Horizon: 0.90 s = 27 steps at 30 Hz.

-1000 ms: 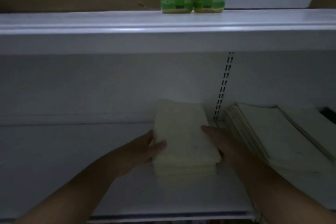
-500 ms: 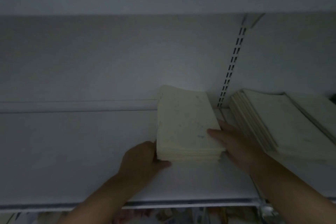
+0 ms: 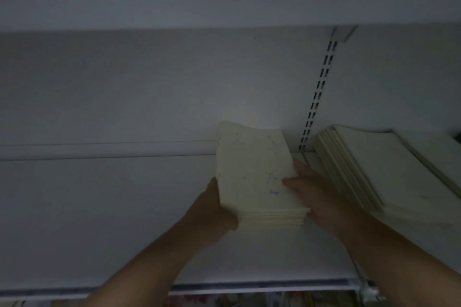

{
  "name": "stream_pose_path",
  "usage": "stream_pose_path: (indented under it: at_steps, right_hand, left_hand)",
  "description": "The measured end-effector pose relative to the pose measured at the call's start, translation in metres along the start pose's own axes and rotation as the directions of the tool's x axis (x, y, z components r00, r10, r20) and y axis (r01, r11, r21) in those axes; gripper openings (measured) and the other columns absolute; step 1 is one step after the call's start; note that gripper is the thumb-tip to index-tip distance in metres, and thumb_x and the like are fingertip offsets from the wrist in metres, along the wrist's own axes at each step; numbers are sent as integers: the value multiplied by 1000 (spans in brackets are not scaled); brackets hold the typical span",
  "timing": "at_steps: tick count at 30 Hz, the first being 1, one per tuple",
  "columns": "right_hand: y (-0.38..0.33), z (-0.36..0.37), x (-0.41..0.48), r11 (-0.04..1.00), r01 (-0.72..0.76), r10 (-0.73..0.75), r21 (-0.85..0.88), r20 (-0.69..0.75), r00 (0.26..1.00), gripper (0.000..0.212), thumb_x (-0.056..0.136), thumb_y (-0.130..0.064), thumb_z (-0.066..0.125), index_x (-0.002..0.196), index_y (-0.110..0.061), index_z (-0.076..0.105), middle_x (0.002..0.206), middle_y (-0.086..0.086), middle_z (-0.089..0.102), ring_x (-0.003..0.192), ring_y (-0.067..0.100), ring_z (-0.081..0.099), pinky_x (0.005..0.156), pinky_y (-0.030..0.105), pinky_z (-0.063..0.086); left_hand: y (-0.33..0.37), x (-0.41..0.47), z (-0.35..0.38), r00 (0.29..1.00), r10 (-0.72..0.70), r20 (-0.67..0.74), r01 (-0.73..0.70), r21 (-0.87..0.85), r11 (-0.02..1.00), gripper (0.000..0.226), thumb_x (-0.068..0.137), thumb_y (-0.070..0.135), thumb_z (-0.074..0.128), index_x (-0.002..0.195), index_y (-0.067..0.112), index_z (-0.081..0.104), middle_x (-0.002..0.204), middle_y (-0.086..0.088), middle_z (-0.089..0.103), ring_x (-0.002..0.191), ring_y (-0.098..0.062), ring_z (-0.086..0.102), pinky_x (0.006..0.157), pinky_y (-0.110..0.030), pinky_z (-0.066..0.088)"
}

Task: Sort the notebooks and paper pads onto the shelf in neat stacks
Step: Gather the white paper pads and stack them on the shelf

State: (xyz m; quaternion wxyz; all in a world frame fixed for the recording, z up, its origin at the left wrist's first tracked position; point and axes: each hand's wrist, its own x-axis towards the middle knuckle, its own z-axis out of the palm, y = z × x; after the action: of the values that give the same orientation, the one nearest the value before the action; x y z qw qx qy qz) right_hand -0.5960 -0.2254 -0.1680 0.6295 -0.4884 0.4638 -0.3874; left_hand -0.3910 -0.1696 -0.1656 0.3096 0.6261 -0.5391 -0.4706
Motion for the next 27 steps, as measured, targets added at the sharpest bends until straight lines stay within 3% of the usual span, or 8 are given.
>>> stream_pose_path:
  at_steps: [3,5,8,10,16,18,24,27]
  right_hand:
    - [-6,0,-2,1000,-2,2,-24,-7,1000,37,91,3,46,104,-28,59,104,-4,67,95,20,63,80,31,50]
    - [-9,-3,0,1000,-7,6,22,7,1000,32,92,0,47,106,-26,61,107,-2,69,96,20,65,80,32,51]
    - [-15,-1,12,987,-62,66,150,-28,997,22,97,-16,45,115,-17,58,104,1,67,93,22,64,77,37,51]
    - [-20,5,19,976,-98,115,193,-78,990,26,98,-24,46,119,-13,56,101,4,63,88,24,62,78,38,50]
    - [-15,4,35,964,-63,106,258,-156,982,22,97,-23,47,91,-10,63,74,3,70,61,19,68,51,27,55]
    - [-13,4,38,957,-67,110,284,-139,984,21,96,-22,48,87,-11,64,70,4,71,55,17,69,45,24,54]
    - [-13,4,42,955,-39,78,293,-120,990,22,95,-32,50,93,-16,66,88,3,70,82,22,66,69,33,51]
    - [-16,5,40,966,-15,59,258,-163,985,24,96,-29,50,89,-13,67,76,0,70,61,11,69,52,21,53]
  left_hand:
    - [4,-8,-12,985,1,173,1,-13,1000,97,49,10,68,138,30,35,118,6,60,101,-10,59,83,-32,55]
    - [9,-10,-25,950,8,311,83,-276,958,79,59,15,74,133,25,46,125,7,61,108,-11,62,83,-22,54]
    - [14,16,-34,984,-127,124,177,-607,775,70,75,43,71,136,18,48,132,1,49,125,-16,48,109,-31,34]
    - [23,31,-27,992,-112,59,124,-627,769,60,86,51,57,135,17,52,137,-2,53,127,-19,50,113,-39,31]
    - [30,44,-3,990,-121,71,136,-703,698,40,95,47,42,106,17,66,87,-5,75,82,-22,68,73,-35,51]
    - [27,48,-5,991,-110,73,130,-682,719,38,96,46,41,99,19,67,81,-3,75,81,-20,67,72,-34,51]
    - [26,49,-8,993,-110,52,117,-652,749,36,95,46,41,97,21,66,90,-3,73,87,-20,66,80,-34,51]
    - [28,42,-8,994,-97,41,100,-646,756,38,96,47,40,101,19,65,97,-4,71,92,-20,65,88,-38,48]
